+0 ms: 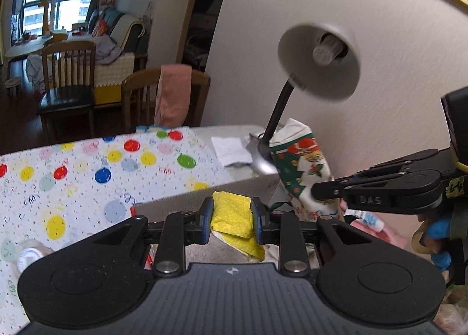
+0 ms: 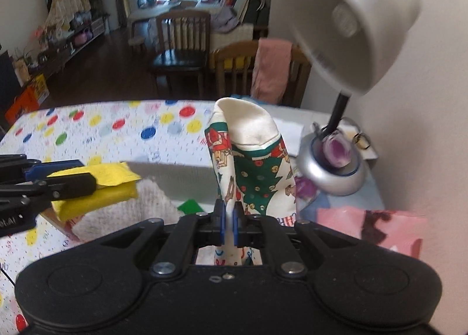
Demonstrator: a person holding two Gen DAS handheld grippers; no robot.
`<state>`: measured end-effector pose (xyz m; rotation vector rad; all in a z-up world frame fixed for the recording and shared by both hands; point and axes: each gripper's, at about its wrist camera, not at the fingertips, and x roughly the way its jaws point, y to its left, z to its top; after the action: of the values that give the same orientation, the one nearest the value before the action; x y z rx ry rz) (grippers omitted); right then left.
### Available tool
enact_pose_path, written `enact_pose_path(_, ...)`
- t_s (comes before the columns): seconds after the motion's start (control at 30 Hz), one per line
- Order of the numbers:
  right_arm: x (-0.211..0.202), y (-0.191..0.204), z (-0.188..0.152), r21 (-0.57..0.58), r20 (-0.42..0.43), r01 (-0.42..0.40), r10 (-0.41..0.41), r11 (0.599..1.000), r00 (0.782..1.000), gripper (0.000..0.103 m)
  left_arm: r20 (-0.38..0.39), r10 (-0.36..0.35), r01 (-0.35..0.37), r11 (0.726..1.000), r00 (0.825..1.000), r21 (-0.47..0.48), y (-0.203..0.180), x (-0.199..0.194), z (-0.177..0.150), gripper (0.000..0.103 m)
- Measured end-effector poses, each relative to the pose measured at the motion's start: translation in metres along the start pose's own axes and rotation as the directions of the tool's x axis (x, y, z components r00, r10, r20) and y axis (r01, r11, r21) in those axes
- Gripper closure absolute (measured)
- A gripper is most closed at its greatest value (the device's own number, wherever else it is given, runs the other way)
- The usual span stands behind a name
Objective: Organize soft objects
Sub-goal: 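Lift and carry the yellow sponge and Christmas sock with both grippers to the red box, then open the left gripper over the box while the right gripper releases the sock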
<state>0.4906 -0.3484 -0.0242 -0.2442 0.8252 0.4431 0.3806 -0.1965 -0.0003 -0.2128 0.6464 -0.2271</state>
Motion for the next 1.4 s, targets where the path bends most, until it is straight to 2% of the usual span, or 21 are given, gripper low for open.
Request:
enact_pose_path(0.4, 0.059, 0.0, 0.001, 0.049, -0.073, -0.1, 0.104, 0.994, 0.992, 0.099, -0.087, 0.032, -0.032, 0.999, 0.996, 0.002, -0.005, 0.061, -0.024, 0.077)
enact_pose_path(0.8, 0.086, 0.002, -0.008, 0.109, -0.112, -0.164, 0.176, 0.98, 0.978, 0.095, -0.16, 0.048, -0.05, 0.999, 0.986, -0.009, 0.0, 0.083, -0.049, 0.077)
enact_pose_path(0.9, 0.089, 0.004, -0.011, 0.121, -0.124, -0.174, 0.189, 0.977, 0.974, 0.085, -0.182, 0.055, -0.057, 0.998, 0.982, -0.002, 0.0, 0.086, -0.054, 0.077)
enact_pose_path(1.0, 0.09, 0.005, -0.015, 0.138, -0.132, -0.186, 0.204, 0.973, 0.97, 0.082, -0.205, 0.052, -0.055, 0.998, 0.977, -0.006, 0.0, 0.088, -0.058, 0.077)
enact_pose_path(1.13, 0.083, 0.005, -0.022, 0.151, -0.125, -0.215, 0.234, 0.965, 0.964, 0.068, -0.213, 0.05, -0.058, 0.998, 0.976, -0.031, 0.001, 0.089, -0.062, 0.075)
enact_pose_path(1.3, 0.066, 0.005, -0.027, 0.134, -0.104, -0.252, 0.266, 0.959, 0.958, 0.061, -0.22, 0.054, -0.07, 0.996, 0.974, -0.063, 0.003, 0.088, -0.065, 0.073)
enact_pose_path(1.37, 0.059, 0.005, -0.029, 0.124, -0.09, -0.256, 0.267, 0.959, 0.959, 0.056, -0.219, 0.06, -0.076, 0.995, 0.974, -0.067, 0.002, 0.086, -0.066, 0.069)
enact_pose_path(1.4, 0.055, 0.004, -0.031, 0.121, -0.083, -0.259, 0.27, 0.958, 0.959, 0.055, -0.219, 0.061, -0.078, 0.995, 0.974, -0.068, 0.002, 0.085, -0.067, 0.056)
